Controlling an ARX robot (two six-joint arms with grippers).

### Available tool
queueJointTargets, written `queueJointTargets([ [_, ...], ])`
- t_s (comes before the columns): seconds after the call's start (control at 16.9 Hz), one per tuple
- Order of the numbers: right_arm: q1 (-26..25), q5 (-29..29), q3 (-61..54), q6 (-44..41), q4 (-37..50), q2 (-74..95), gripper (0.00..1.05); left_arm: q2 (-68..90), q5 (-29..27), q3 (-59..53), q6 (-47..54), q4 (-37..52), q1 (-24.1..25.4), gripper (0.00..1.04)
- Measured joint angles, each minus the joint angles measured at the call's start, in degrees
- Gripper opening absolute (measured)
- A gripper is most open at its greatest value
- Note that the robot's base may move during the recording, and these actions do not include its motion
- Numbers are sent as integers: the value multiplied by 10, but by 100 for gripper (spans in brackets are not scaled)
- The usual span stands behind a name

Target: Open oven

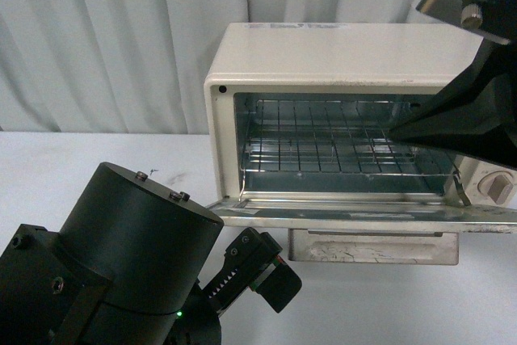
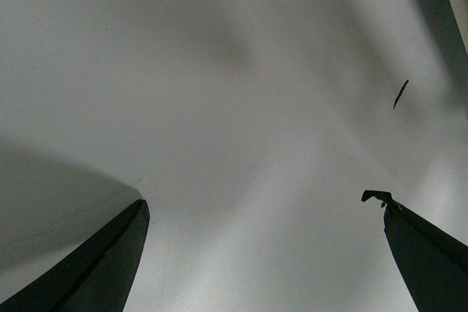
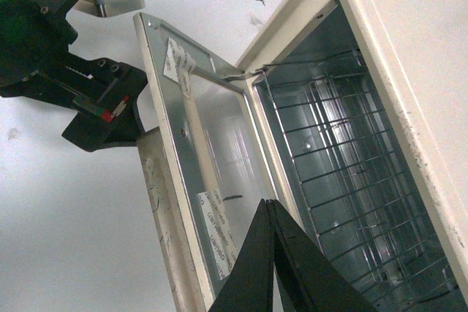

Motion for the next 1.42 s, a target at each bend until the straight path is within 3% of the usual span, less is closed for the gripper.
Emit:
queueJointTargets([
  [0.18,-21,3,10,-4,23,-19,2,0,0,0,0,0,0,98],
  [0.71,-29,12,16,-13,22,-27,97,0,0,0,0,0,0,98],
  [0.77,-29,12,16,-13,22,-27,100,0,0,0,0,0,0,98],
  [1.07,-29,12,16,-13,23,-27,98,0,0,0,0,0,0,98],
  [1.13,-22,48,-2,13,95,-28,95,0,0,0,0,0,0,98],
  [1.25,-3,238,-110,161,337,-56,79,0,0,0,0,1,-2,98],
  [1.42,-25,378,-224,360,501,-97,59,0,2,0,-1,1,-2,98],
])
